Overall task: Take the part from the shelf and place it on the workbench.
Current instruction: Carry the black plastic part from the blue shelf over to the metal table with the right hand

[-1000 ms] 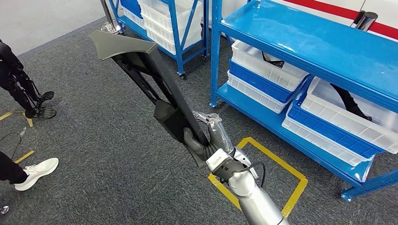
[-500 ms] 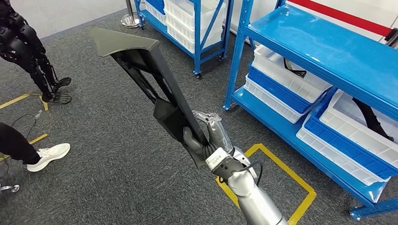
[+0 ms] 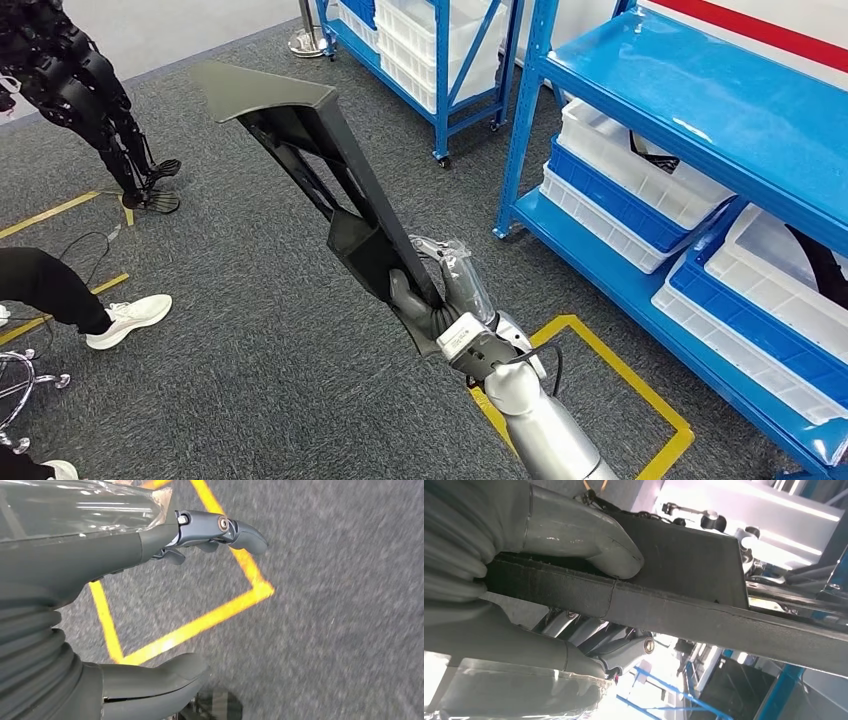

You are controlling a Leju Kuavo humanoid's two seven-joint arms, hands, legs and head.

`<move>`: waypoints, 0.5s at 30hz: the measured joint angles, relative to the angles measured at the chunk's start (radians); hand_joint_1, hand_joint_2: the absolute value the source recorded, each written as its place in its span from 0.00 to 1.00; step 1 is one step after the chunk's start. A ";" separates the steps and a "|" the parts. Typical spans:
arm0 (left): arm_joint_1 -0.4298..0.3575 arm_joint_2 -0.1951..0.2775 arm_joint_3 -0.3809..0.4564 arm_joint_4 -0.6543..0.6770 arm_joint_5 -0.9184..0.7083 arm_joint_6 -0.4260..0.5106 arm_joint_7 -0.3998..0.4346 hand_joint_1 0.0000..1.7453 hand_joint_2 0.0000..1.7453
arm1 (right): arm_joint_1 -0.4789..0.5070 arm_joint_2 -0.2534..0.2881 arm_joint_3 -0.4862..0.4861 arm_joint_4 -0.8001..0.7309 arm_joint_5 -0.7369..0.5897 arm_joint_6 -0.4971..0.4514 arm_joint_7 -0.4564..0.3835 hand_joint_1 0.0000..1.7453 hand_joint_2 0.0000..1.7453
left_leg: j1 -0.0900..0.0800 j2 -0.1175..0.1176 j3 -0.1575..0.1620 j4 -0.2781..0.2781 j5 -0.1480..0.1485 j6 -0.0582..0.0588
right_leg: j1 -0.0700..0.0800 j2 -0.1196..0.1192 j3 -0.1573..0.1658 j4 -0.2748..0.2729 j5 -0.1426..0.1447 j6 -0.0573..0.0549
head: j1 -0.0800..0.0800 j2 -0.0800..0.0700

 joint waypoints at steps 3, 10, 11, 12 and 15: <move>0.002 0.001 0.000 0.000 0.000 -0.068 0.004 0.00 1.00 | 0.000 0.000 0.002 0.002 -0.002 -0.001 0.000 1.00 1.00 | -0.002 0.005 0.021 -0.059 0.061 0.011 | 0.006 -0.014 0.004 0.000 -0.003 -0.004 | 0.000 0.000; -0.002 0.009 0.002 0.000 0.021 -0.115 -0.027 0.00 1.00 | -0.001 0.006 0.005 0.000 0.005 -0.002 0.002 1.00 1.00 | -0.025 0.028 0.131 -0.284 0.140 0.049 | 0.014 -0.037 0.010 -0.006 -0.011 0.009 | 0.000 0.000; -0.002 0.008 0.004 0.000 0.024 -0.118 -0.027 0.00 1.00 | -0.001 0.007 0.005 -0.001 0.006 -0.002 0.002 1.00 1.00 | -0.022 0.022 0.137 -0.296 0.147 0.053 | 0.015 -0.030 0.002 0.013 -0.023 0.010 | 0.001 0.000; -0.004 0.007 0.006 0.000 0.026 -0.122 -0.016 0.00 1.00 | -0.001 0.008 0.006 -0.002 0.007 -0.001 0.003 1.00 1.00 | -0.019 0.016 0.144 -0.306 0.153 0.056 | 0.015 -0.019 -0.015 0.053 -0.043 0.008 | 0.002 0.000; -0.007 0.005 0.012 0.000 0.027 -0.155 0.058 0.00 1.00 | 0.001 0.003 0.007 -0.001 0.007 0.002 0.006 1.00 1.00 | -0.016 -0.007 0.146 -0.311 0.158 0.060 | 0.008 0.006 -0.107 0.238 -0.112 0.004 | 0.003 0.000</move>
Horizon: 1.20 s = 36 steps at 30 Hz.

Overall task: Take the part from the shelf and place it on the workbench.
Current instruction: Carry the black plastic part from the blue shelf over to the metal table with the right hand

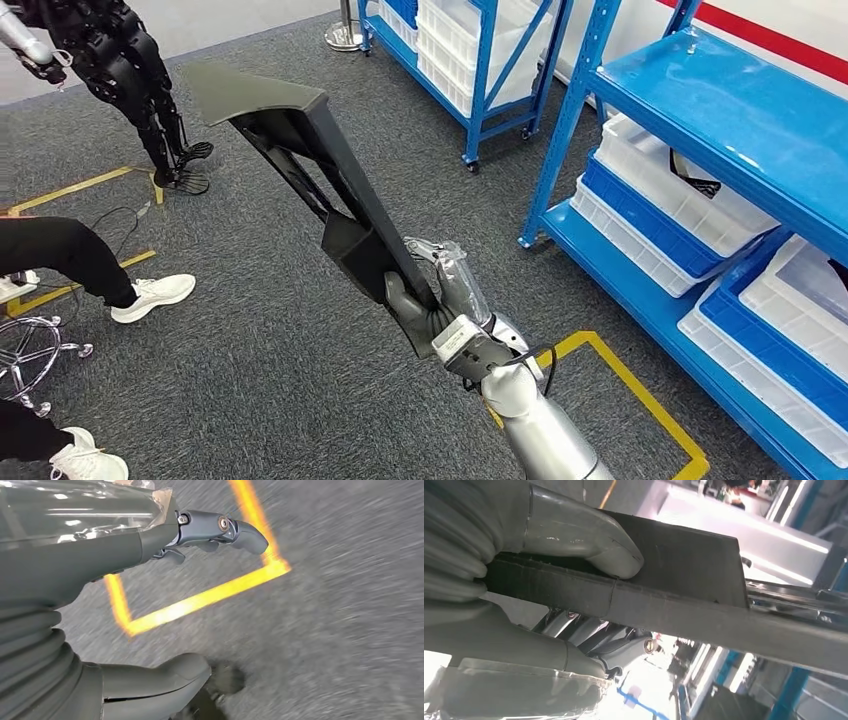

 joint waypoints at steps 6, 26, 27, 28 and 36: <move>0.005 -0.004 0.006 0.000 0.001 -0.043 0.028 0.00 1.00 | 0.001 -0.005 0.001 0.001 0.001 0.004 0.002 1.00 1.00 | 0.010 -0.048 -0.011 0.039 -0.020 -0.030 | -0.022 0.022 0.089 -0.207 0.101 0.052 | 0.000 0.000; 0.009 -0.003 0.024 0.000 -0.007 -0.030 -0.011 0.00 1.00 | 0.004 0.007 0.001 -0.005 0.010 0.013 0.007 1.00 1.00 | -0.010 0.028 -0.008 0.029 -0.023 -0.004 | 0.000 -0.036 0.100 -0.227 0.102 0.011 | -0.003 0.000; 0.008 -0.003 0.024 0.000 -0.007 -0.031 -0.012 0.00 1.00 | 0.004 0.007 0.001 -0.006 0.011 0.013 0.007 1.00 1.00 | -0.008 0.023 -0.001 0.016 -0.015 0.001 | 0.001 -0.028 0.090 -0.204 0.088 0.011 | -0.003 0.000; 0.008 -0.004 0.025 0.000 -0.007 -0.034 -0.013 0.00 1.00 | 0.004 0.007 0.001 -0.007 0.012 0.013 0.007 1.00 1.00 | -0.005 0.018 0.005 0.006 -0.009 0.003 | 0.002 -0.017 0.070 -0.160 0.067 0.008 | -0.002 0.000; 0.009 -0.009 0.031 0.000 -0.010 -0.034 -0.015 0.00 1.00 | 0.022 -0.004 0.001 -0.008 0.021 0.014 0.008 1.00 1.00 | 0.001 -0.040 0.001 0.030 -0.023 -0.015 | -0.018 0.017 0.081 -0.188 0.095 0.048 | -0.003 0.000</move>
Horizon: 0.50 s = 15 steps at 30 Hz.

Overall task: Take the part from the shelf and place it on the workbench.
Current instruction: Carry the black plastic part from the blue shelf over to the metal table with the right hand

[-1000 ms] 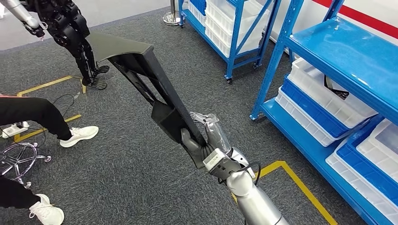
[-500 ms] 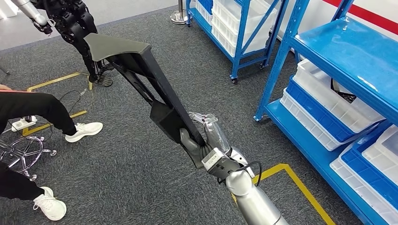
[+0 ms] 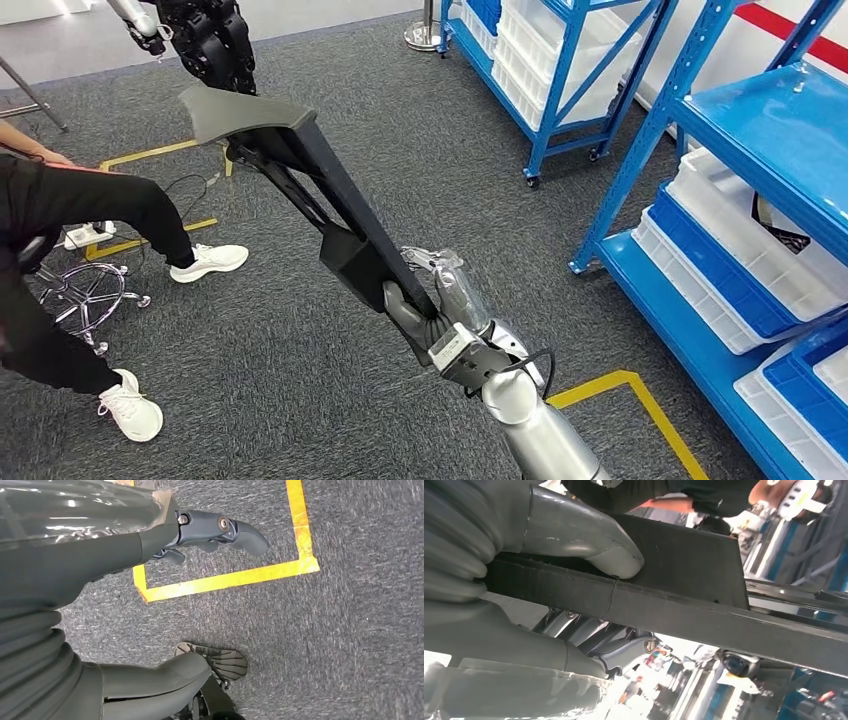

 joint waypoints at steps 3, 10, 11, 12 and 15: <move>0.002 0.001 0.000 0.000 -0.004 0.002 -0.001 0.00 1.00 | 0.001 0.001 0.001 0.000 0.000 0.001 -0.001 1.00 1.00 | 0.000 -0.011 -0.011 0.016 -0.008 -0.015 | 0.005 0.002 0.022 -0.042 0.014 -0.018 | -0.001 0.000; 0.002 -0.001 0.000 0.000 -0.006 0.003 -0.001 0.00 1.00 | 0.002 0.005 0.000 0.000 0.002 0.001 -0.001 1.00 1.00 | 0.012 0.045 -0.140 0.273 -0.133 -0.040 | 0.007 -0.023 0.021 -0.042 0.015 -0.048 | -0.004 0.000; 0.003 -0.002 0.000 0.001 -0.006 0.003 -0.001 0.00 1.00 | 0.003 0.005 0.000 0.000 0.002 0.001 -0.001 1.00 1.00 | 0.013 0.047 -0.159 0.304 -0.136 -0.040 | 0.009 -0.029 0.021 -0.042 0.014 -0.049 | -0.004 0.000; 0.003 -0.002 0.000 0.001 -0.006 0.003 -0.001 0.00 1.00 | 0.004 0.005 0.000 0.000 0.002 0.001 -0.001 1.00 1.00 | 0.014 0.048 -0.156 0.290 -0.117 -0.037 | 0.011 -0.034 0.022 -0.042 0.014 -0.050 | -0.004 0.000; 0.002 -0.002 0.000 0.001 -0.006 0.003 -0.001 0.00 1.00 | 0.002 0.008 0.000 0.000 0.002 0.001 -0.001 1.00 1.00 | 0.006 0.074 -0.060 0.095 -0.024 -0.020 | 0.016 -0.048 0.025 -0.043 0.012 -0.050 | -0.004 0.000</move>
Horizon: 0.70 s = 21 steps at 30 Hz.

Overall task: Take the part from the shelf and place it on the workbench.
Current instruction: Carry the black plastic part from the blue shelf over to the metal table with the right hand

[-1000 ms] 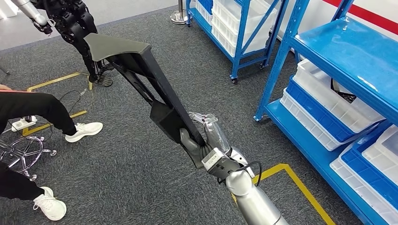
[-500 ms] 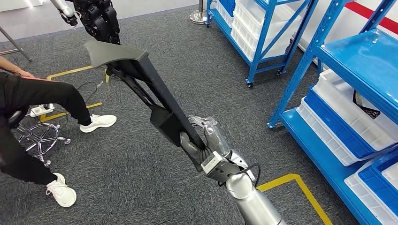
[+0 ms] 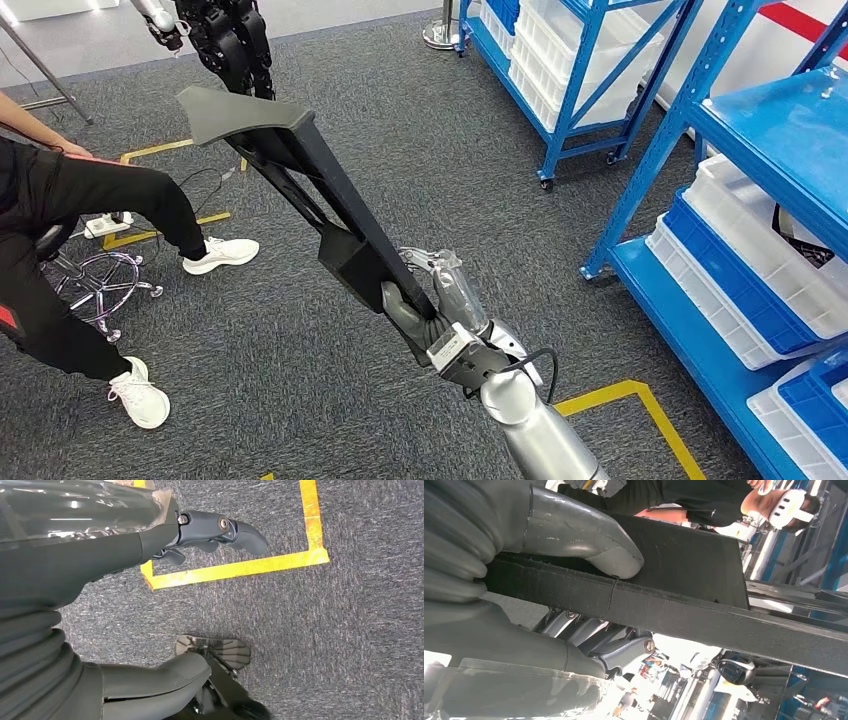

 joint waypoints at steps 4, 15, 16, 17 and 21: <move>-0.003 0.001 0.000 0.000 0.000 0.000 -0.001 0.00 1.00 | -0.001 0.003 0.000 0.000 0.000 0.000 0.000 1.00 1.00 | -0.018 0.003 0.033 -0.076 0.017 0.017 | 0.000 -0.018 0.003 -0.007 -0.002 0.011 | 0.000 0.000; -0.002 -0.006 0.000 0.000 -0.006 0.006 -0.008 0.00 1.00 | 0.003 -0.005 -0.002 0.001 0.009 0.002 -0.002 1.00 1.00 | -0.009 -0.095 0.051 -0.093 0.031 0.029 | -0.014 0.057 -0.051 0.082 -0.021 0.053 | 0.004 0.000; -0.002 -0.007 0.000 0.000 -0.006 0.007 -0.009 0.00 1.00 | 0.003 -0.005 -0.002 0.001 0.010 0.002 -0.002 1.00 1.00 | -0.009 -0.105 0.047 -0.085 0.027 0.022 | -0.017 0.066 -0.026 0.032 -0.003 0.052 | 0.004 0.000; -0.001 -0.007 0.000 0.000 -0.007 0.009 -0.010 0.00 1.00 | 0.003 -0.005 -0.002 0.001 0.010 0.002 -0.002 1.00 1.00 | -0.009 -0.111 0.043 -0.079 0.023 0.015 | -0.017 0.072 -0.013 0.007 0.004 0.046 | 0.004 0.000; 0.005 -0.007 0.000 0.000 -0.011 0.012 -0.012 0.00 1.00 | 0.000 0.000 -0.002 0.001 0.011 0.002 -0.003 1.00 1.00 | -0.003 -0.104 0.030 -0.060 0.011 -0.001 | -0.015 0.052 -0.008 0.003 0.008 0.016 | 0.002 0.000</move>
